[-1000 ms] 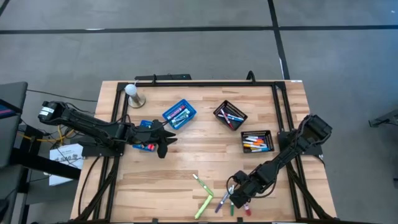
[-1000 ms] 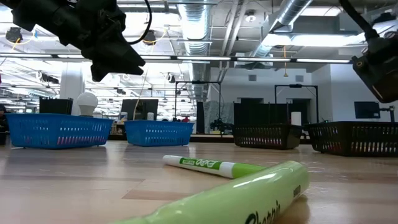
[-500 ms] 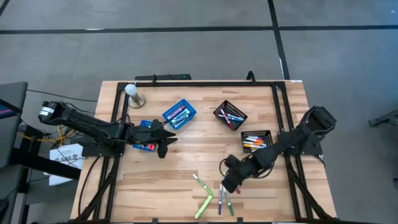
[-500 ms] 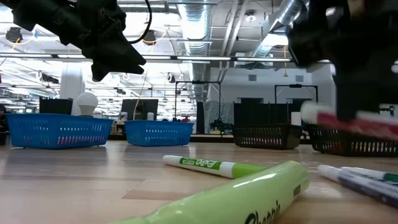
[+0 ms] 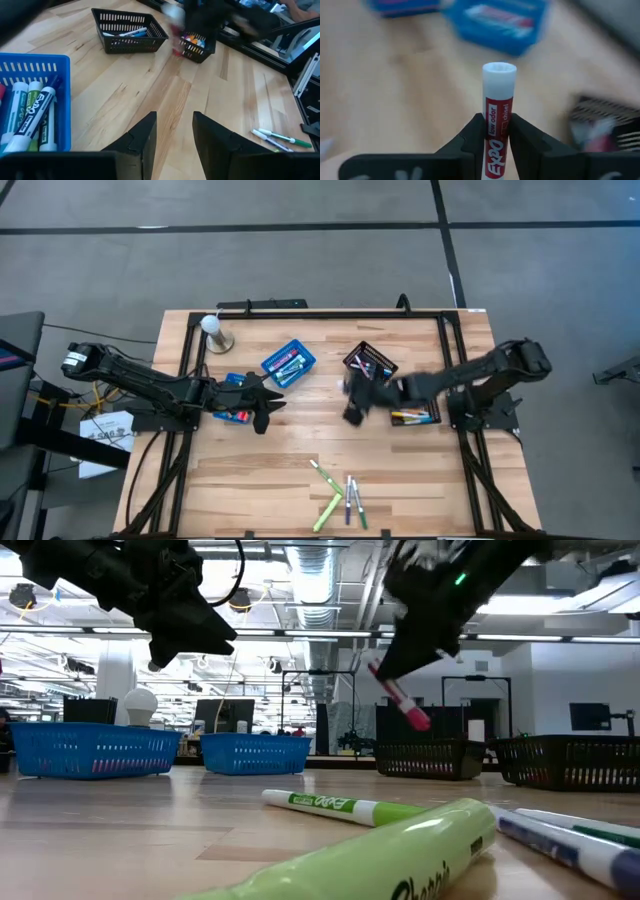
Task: Pick & Place Markers
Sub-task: Put the red marker pen into the right blue bin
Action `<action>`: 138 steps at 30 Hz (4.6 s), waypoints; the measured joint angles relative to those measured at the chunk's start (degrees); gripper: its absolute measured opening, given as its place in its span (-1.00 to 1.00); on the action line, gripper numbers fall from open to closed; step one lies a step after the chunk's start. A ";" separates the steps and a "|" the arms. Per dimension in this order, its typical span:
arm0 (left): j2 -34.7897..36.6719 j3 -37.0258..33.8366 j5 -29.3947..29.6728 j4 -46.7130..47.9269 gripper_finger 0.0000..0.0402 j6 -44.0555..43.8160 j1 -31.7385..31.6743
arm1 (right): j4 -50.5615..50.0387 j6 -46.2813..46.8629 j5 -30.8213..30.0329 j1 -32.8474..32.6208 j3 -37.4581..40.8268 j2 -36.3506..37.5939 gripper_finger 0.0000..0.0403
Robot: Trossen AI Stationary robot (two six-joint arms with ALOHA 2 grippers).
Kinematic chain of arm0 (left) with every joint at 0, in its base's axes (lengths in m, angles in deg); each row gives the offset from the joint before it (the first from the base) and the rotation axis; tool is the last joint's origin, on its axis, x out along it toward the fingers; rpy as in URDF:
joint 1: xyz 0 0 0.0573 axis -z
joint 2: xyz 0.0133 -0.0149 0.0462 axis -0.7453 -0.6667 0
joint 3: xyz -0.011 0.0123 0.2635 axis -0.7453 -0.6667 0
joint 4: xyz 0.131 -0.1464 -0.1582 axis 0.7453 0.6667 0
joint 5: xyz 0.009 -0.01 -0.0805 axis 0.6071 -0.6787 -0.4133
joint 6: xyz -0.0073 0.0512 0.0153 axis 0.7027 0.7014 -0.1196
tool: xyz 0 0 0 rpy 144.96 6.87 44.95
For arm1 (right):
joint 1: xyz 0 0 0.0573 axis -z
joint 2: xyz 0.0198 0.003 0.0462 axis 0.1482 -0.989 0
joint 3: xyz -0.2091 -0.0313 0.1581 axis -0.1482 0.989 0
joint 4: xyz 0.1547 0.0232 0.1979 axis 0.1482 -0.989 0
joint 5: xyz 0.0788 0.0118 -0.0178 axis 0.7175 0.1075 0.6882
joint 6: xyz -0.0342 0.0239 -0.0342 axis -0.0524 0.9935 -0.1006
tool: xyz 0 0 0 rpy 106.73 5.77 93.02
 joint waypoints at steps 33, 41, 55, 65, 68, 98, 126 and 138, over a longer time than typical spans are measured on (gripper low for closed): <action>0.02 0.00 2.53 -0.61 -0.40 0.73 0.02 | 35.04 -19.01 27.21 13.05 -0.19 -3.22 -0.67; 0.02 -0.02 2.73 -8.62 -0.40 7.58 0.02 | 51.22 -19.01 29.57 9.60 -0.59 -7.63 -0.67; -8.03 -0.02 -2.98 -23.25 -0.40 17.35 0.02 | 53.39 -17.02 31.07 8.65 -5.40 -13.79 -0.67; -8.12 -0.03 -1.31 -23.44 -0.40 17.33 0.48 | 49.02 -16.83 31.98 9.45 -5.57 -13.05 -0.67; -6.34 -0.02 -1.08 -22.73 -0.40 17.31 0.48 | 47.79 -14.64 32.83 9.96 -5.55 -13.06 -0.67; -14.04 0.02 0.38 -37.02 -0.40 17.30 -0.69 | 52.16 -14.46 36.47 8.63 -5.46 -11.65 -0.67; -18.93 -0.02 10.24 -31.32 -0.69 11.84 -3.24 | 34.99 -20.54 21.22 11.04 -5.46 -10.90 -0.08; -18.93 0.02 11.17 -14.30 -0.68 4.84 -19.40 | 23.62 -14.51 20.05 13.17 -5.44 -7.80 0.14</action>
